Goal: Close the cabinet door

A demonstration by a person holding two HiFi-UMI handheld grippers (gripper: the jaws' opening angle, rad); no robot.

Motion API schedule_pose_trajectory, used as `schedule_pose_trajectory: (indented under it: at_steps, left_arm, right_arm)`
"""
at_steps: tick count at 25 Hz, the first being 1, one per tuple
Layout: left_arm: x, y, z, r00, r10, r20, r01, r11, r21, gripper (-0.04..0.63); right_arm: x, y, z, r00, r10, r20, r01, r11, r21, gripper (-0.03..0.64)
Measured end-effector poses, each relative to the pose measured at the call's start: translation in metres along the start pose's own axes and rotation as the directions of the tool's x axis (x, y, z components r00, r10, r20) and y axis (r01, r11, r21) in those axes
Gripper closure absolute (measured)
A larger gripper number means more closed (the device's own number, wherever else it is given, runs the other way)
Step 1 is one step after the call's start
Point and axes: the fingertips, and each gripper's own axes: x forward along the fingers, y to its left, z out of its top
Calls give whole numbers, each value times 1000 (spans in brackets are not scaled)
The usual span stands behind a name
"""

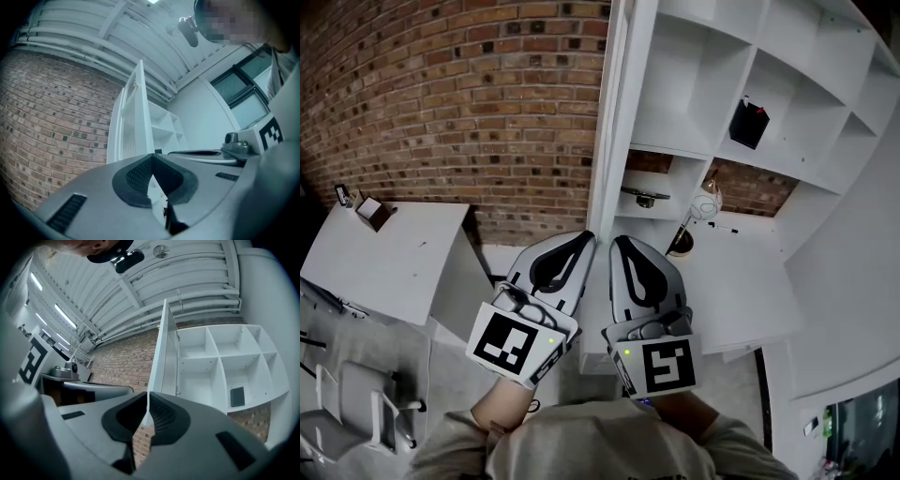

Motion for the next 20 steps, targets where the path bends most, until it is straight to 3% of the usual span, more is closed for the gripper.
schedule_pose_trajectory:
  at_steps: [6,8,9,20]
  left_arm:
    - [2,15,19,1000,7,25,-7,1000,23,588]
    - [4,17,22,1000,5,27,-6,1000,28,588]
    - [4,18,23,1000,4,27,-5,1000,28,588]
    - [11,24,17,999,-32,35,31,999,26,588]
  right_arm:
    - [13,2,16,1000,-11,5,11,1000,-2,592]
    - [18,1,16,1000,-12,-1,12,1000,-12,509]
    - [21,0,16,1000,-15,-1,15,1000,-16,499]
    - [44,-9,7,994,-105,-43,105,994,4,479]
